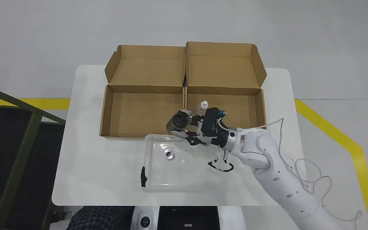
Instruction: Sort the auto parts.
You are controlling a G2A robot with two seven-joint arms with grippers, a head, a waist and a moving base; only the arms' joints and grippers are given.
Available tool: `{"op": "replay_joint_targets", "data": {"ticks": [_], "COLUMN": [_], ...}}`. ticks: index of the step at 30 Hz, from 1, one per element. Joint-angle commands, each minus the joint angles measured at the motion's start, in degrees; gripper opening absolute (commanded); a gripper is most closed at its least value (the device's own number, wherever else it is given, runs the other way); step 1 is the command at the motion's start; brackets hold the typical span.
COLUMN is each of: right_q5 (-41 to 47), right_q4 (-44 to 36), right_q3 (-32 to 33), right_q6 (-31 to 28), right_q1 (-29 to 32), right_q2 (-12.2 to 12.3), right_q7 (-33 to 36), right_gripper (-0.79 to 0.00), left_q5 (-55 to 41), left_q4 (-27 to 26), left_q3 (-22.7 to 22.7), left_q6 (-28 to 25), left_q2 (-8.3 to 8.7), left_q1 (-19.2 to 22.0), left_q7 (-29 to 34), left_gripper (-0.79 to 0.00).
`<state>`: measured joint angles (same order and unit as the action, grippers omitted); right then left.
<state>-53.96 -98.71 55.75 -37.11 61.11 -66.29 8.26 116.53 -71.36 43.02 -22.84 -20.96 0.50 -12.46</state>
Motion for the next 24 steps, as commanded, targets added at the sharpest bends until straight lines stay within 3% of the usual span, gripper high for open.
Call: {"op": "replay_joint_targets", "data": {"ticks": [1,10,24], "right_q5": [-0.6,-7.2,-7.0], "right_q4": [1.2,3.9,10.4], "right_q3": [-1.0,-5.2,-9.9], "right_q6": [1.3,11.2,23.2], "right_q1": [-1.1,-4.7,-11.2], "right_q2": [-0.4,-2.3,-6.0], "right_q7": [0.0,0.2,3.4], "right_gripper": [-0.785,-0.785,-0.785], "left_q5": [0.0,0.0,0.0], "left_q4": [0.0,0.0,0.0], "left_q3": [0.0,0.0,0.0], "left_q6": [0.0,0.0,0.0], "left_q2": [0.00,0.00,0.00], "left_q1": [0.0,0.0,0.0], "left_q7": [0.0,0.0,0.0], "left_gripper": [0.000,0.000,0.000]}}
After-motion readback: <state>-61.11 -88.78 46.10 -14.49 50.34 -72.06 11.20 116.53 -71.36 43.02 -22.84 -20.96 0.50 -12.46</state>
